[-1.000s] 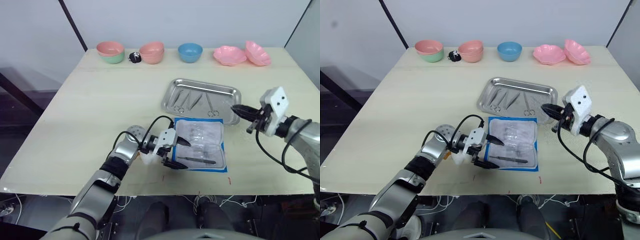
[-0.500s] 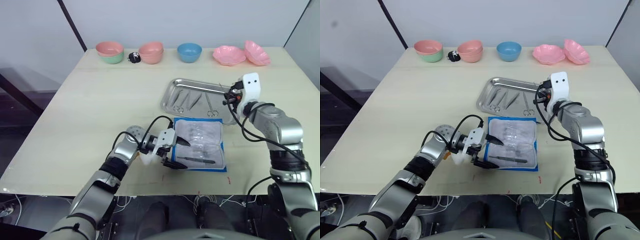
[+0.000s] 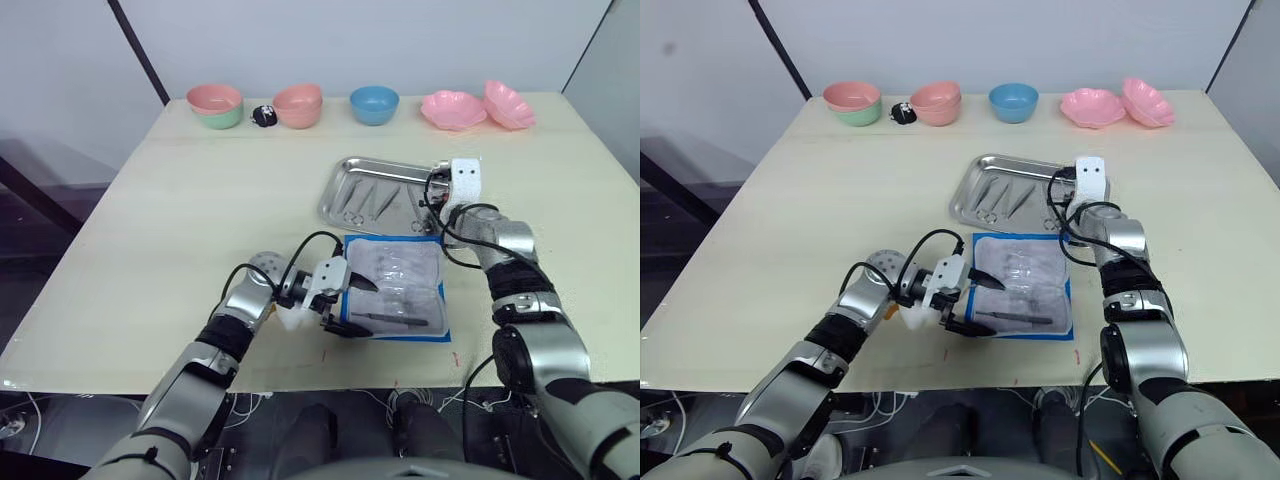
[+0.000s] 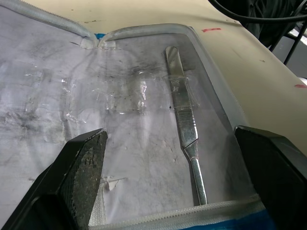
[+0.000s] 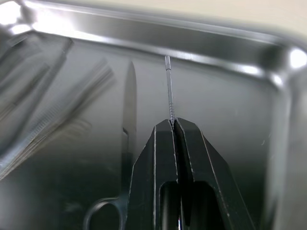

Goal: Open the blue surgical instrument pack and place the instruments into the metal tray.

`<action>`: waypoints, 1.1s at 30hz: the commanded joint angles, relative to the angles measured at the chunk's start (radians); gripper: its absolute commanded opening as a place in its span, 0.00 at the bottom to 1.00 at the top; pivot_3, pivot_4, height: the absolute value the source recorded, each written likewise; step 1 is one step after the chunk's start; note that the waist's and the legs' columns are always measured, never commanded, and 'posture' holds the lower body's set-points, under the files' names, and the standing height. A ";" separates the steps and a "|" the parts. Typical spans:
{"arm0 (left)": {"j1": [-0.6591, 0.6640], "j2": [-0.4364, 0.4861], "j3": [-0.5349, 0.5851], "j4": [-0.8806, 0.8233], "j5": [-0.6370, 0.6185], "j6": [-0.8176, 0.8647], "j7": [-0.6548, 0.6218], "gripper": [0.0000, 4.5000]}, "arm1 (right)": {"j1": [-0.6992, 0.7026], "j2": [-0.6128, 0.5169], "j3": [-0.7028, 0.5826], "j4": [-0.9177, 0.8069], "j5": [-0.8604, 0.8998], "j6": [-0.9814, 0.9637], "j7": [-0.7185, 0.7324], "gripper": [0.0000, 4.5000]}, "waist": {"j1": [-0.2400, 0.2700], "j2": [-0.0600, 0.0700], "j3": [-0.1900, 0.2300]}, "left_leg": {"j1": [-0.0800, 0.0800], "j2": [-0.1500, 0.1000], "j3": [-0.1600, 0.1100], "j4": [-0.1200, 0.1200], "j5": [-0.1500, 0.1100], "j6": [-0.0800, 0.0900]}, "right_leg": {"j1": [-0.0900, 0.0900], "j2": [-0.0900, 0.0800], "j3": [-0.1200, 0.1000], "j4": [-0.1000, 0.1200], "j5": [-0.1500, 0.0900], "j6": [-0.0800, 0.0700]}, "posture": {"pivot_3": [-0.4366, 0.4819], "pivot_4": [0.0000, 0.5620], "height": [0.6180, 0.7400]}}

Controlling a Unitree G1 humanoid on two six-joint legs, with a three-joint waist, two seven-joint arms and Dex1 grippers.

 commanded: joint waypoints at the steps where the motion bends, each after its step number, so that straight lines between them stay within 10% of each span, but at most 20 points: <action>1: 0.069 0.030 -0.041 0.095 0.100 0.070 0.053 1.00 | -0.062 0.001 -0.013 0.091 -0.012 -0.119 0.023 0.01 | 0.000 0.000 0.000 | 0.000 0.000 0.000 0.000 0.000 0.000 | 0.000 0.000 0.000 0.000 0.000 0.000 | 0.48 0.27 1.00; 7: 0.078 0.038 -0.038 0.082 0.100 0.073 0.056 1.00 | -0.100 -0.002 -0.037 0.227 -0.007 -0.191 0.055 0.01 | -0.001 0.000 0.000 | 0.000 0.000 0.001 0.000 0.000 0.000 | 0.000 0.000 0.001 0.000 0.000 0.000 | 0.48 0.27 1.00; 18: 0.077 0.036 -0.041 0.085 0.100 0.073 0.056 1.00 | -0.061 -0.026 -0.042 0.094 -0.009 -0.187 0.105 0.98 | -0.001 0.001 0.001 | 0.000 0.000 0.001 -0.002 0.000 0.000 | 0.000 0.000 0.002 0.000 0.000 0.000 | 0.48 0.27 1.00; 33: 0.071 0.030 -0.048 0.092 0.101 0.071 0.050 1.00 | 0.150 -0.075 -0.004 -0.356 0.007 -0.129 0.215 0.98 | 0.001 0.002 0.001 | 0.000 0.000 0.001 -0.003 0.000 0.000 | -0.001 0.000 0.002 -0.001 0.000 0.000 | 0.48 0.27 1.00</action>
